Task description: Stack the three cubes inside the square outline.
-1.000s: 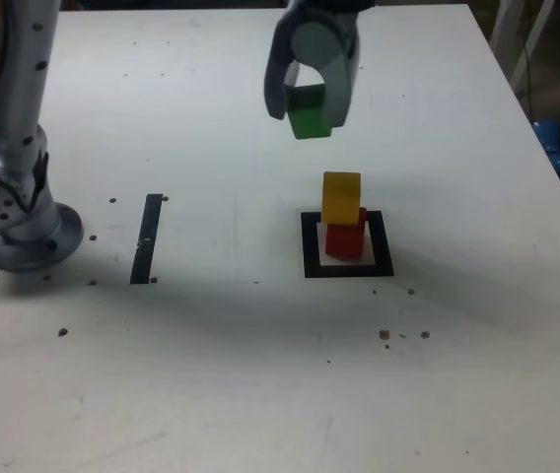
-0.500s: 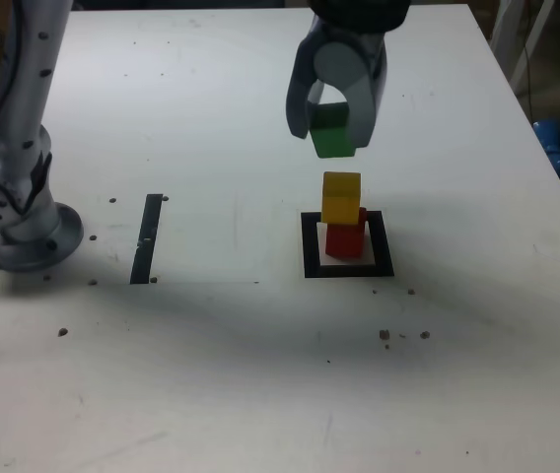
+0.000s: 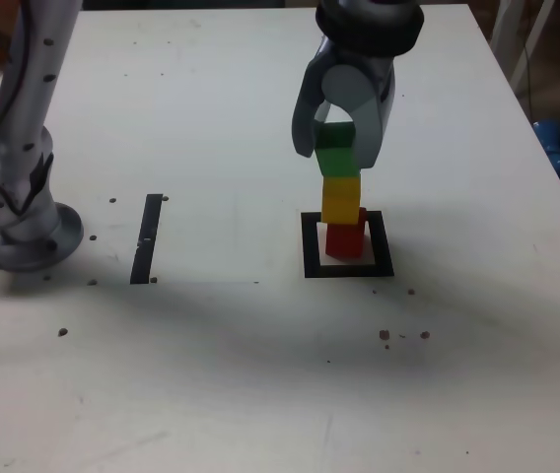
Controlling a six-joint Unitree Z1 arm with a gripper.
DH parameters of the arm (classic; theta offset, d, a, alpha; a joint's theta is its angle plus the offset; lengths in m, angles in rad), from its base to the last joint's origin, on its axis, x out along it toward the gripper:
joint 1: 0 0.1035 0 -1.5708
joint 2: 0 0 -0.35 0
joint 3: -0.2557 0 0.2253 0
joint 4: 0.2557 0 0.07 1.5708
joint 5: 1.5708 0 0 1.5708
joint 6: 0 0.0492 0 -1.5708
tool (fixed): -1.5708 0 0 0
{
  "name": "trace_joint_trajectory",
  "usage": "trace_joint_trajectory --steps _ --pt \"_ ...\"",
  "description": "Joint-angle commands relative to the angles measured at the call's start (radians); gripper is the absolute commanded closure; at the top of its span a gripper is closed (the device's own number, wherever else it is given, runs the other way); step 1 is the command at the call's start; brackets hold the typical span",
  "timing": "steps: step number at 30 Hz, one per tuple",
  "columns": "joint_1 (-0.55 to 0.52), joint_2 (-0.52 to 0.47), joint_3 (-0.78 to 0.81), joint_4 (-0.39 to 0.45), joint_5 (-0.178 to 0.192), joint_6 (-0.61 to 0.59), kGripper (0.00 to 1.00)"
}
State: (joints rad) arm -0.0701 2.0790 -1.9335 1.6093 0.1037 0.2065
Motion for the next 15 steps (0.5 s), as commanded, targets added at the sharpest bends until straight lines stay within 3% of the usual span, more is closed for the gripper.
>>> trace_joint_trajectory --steps 1,15 --pt "-0.003 0.005 -0.006 0.012 -0.001 -0.002 0.71" --pt "-0.017 0.019 -0.013 0.01 -0.006 -0.004 0.68"
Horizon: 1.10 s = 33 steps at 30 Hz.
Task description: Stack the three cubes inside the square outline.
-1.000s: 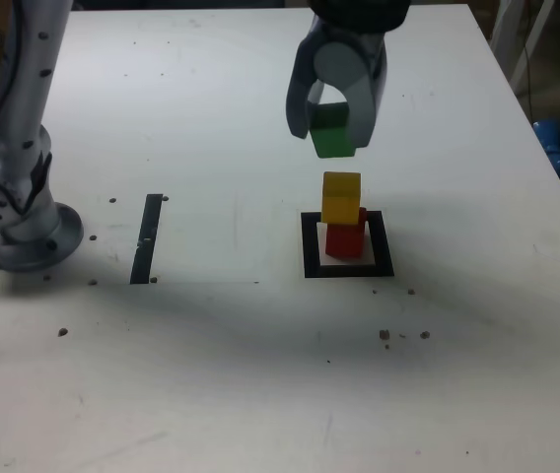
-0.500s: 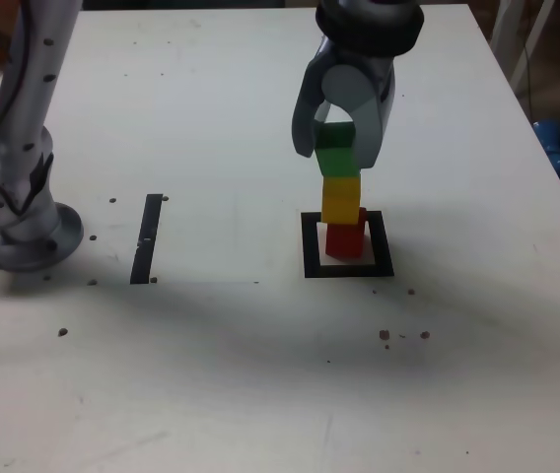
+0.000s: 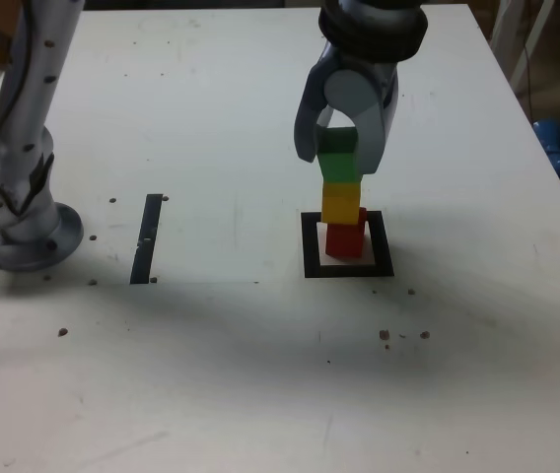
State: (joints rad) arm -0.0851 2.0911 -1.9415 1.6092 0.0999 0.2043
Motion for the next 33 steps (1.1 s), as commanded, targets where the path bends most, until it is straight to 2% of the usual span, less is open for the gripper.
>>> trace_joint_trajectory --steps 1,6,8,21,27,33 --pt "-0.002 0.009 -0.004 0.009 -0.002 0.0 0.62" --pt "-0.002 0.015 0.001 0.004 -0.007 0.007 0.1" --pt "-0.002 0.016 0.003 0.004 -0.007 0.009 0.01" --pt "-0.002 -0.007 0.008 0.005 0.005 0.009 0.0" --pt "-0.002 -0.081 0.049 0.004 0.031 -0.003 0.0" --pt "-0.002 -0.178 0.166 -0.007 0.051 -0.042 0.0"
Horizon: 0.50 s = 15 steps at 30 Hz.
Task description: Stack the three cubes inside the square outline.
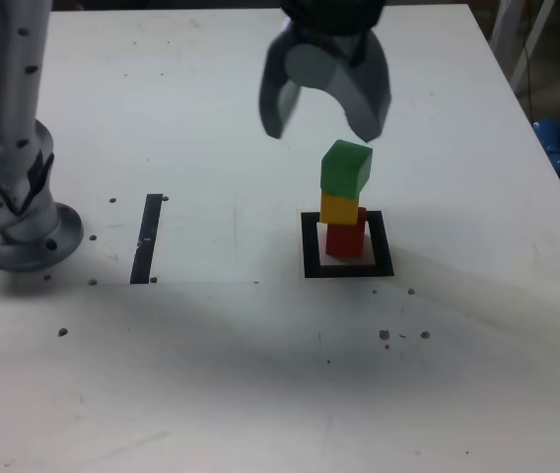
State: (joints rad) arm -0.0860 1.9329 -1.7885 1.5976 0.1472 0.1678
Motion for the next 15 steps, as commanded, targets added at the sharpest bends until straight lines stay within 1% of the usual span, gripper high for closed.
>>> trace_joint_trajectory --steps 1,4,7,11,15 --pt "-0.001 -0.037 0.04 0.001 0.007 -0.014 0.0" --pt "-0.001 -0.093 0.133 -0.016 0.015 -0.04 0.0" --pt "-0.001 -0.152 0.25 -0.052 0.019 -0.07 0.0" --pt "-0.001 -0.232 0.44 -0.139 0.017 -0.113 0.0" --pt "-0.001 -0.285 0.59 -0.222 0.009 -0.143 0.0"
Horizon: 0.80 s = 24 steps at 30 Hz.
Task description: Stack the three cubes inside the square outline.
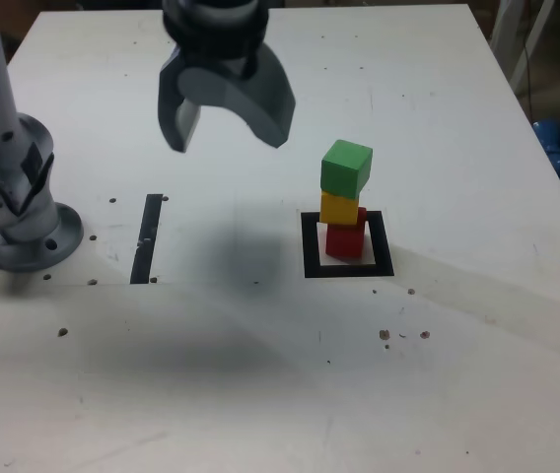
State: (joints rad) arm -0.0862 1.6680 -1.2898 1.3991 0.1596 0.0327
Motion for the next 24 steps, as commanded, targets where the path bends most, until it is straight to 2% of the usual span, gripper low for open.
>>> trace_joint_trajectory --steps 1,8,13,24 --pt "-0.001 -0.031 0.124 -0.042 -0.007 -0.014 0.0" --pt "-0.001 -0.104 0.316 -0.162 -0.035 -0.057 0.0" --pt "-0.001 -0.147 0.423 -0.247 -0.07 -0.076 0.0" --pt "-0.001 -0.149 0.559 -0.386 -0.117 -0.078 0.0"
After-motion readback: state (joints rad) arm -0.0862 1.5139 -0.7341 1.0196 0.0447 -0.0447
